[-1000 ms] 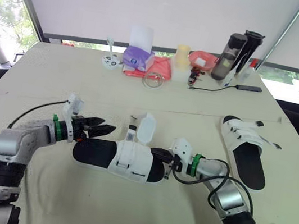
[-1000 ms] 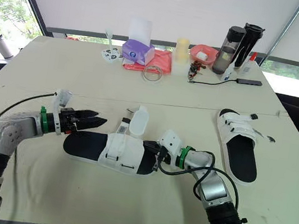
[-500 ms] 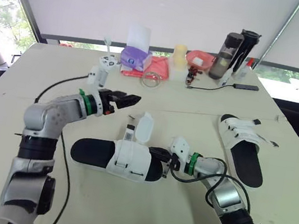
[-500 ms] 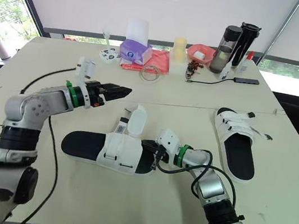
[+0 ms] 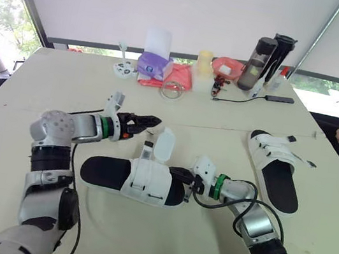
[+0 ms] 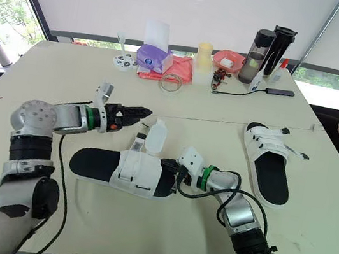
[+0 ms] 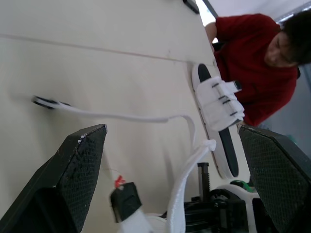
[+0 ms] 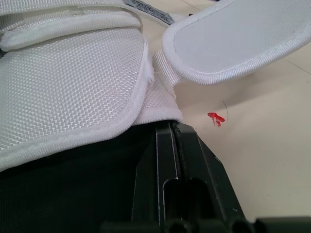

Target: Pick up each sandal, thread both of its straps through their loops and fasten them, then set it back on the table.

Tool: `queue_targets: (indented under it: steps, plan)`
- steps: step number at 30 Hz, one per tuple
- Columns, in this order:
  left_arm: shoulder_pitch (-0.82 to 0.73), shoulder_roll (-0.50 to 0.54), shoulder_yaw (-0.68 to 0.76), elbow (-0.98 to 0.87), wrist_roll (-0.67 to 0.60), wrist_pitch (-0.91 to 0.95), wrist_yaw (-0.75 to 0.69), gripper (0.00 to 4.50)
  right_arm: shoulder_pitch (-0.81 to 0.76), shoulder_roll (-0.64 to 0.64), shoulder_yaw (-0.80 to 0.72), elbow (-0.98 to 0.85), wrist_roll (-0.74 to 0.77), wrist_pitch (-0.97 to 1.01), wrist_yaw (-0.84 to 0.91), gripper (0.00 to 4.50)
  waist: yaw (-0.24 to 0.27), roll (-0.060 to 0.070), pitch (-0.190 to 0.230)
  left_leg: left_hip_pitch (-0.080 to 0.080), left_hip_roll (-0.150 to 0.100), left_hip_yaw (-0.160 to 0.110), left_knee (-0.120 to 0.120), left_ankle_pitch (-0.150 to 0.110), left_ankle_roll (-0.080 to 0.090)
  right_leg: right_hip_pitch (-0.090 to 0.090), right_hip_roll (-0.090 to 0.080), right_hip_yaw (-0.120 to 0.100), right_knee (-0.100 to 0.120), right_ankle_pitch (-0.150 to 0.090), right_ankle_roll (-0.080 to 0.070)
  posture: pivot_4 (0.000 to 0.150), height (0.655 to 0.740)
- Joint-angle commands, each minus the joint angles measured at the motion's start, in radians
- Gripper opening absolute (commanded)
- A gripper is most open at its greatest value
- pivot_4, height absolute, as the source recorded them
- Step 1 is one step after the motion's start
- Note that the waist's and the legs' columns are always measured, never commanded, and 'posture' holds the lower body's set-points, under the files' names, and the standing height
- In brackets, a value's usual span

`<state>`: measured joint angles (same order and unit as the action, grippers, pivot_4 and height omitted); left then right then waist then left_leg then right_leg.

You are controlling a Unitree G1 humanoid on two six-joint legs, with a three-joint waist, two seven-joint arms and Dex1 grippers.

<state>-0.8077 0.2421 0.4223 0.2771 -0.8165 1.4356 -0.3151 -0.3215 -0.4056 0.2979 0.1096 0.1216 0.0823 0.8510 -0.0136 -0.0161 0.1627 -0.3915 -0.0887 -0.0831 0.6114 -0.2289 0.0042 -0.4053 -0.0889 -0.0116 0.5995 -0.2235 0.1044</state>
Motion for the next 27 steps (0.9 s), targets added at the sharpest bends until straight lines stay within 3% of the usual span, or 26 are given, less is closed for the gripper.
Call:
queue_targets:
  steps: [1,12,15,22,27]
  plan:
    - [-0.039,-0.029,0.027,0.013,-0.004,-0.003,0.036,4.46,0.033,-0.005,0.035,0.065,-0.058,0.044,-0.012,0.0,0.0,0.0,0.0,0.0,0.0,0.0,0.0,0.0,0.0,0.0,0.0,0.0,0.0,0.0,0.0,0.15,0.74]
    - [-0.167,-0.106,0.004,0.352,0.089,-0.329,0.013,4.46,0.015,0.009,0.04,0.087,-0.064,0.038,-0.018,0.0,-0.004,-0.001,0.0,0.0,0.0,0.0,0.0,0.001,-0.002,0.0,0.001,0.0,0.0,0.0,0.0,0.15,0.74]
    - [-0.189,-0.106,-0.001,0.425,0.112,-0.379,0.006,3.64,0.018,0.007,0.038,0.084,-0.065,0.037,-0.02,0.0,-0.003,-0.001,0.0,0.0,0.0,0.0,0.0,0.001,-0.002,0.0,0.001,0.0,0.0,0.0,0.0,0.15,0.74]
    - [-0.209,-0.085,-0.024,0.493,0.138,-0.439,-0.085,0.16,0.018,0.011,0.033,0.088,-0.068,0.036,-0.027,0.0,-0.004,-0.001,0.001,0.0,0.0,0.0,0.0,0.001,-0.002,0.0,0.001,0.0,0.0,0.001,0.0,0.15,0.74]
    - [-0.218,-0.07,-0.03,0.505,0.147,-0.465,-0.139,0.07,0.014,0.016,0.033,0.094,-0.069,0.035,-0.028,0.0,-0.004,-0.001,0.001,0.0,0.0,0.0,0.0,0.001,-0.002,0.0,0.001,0.0,0.001,0.001,0.0,0.15,0.74]
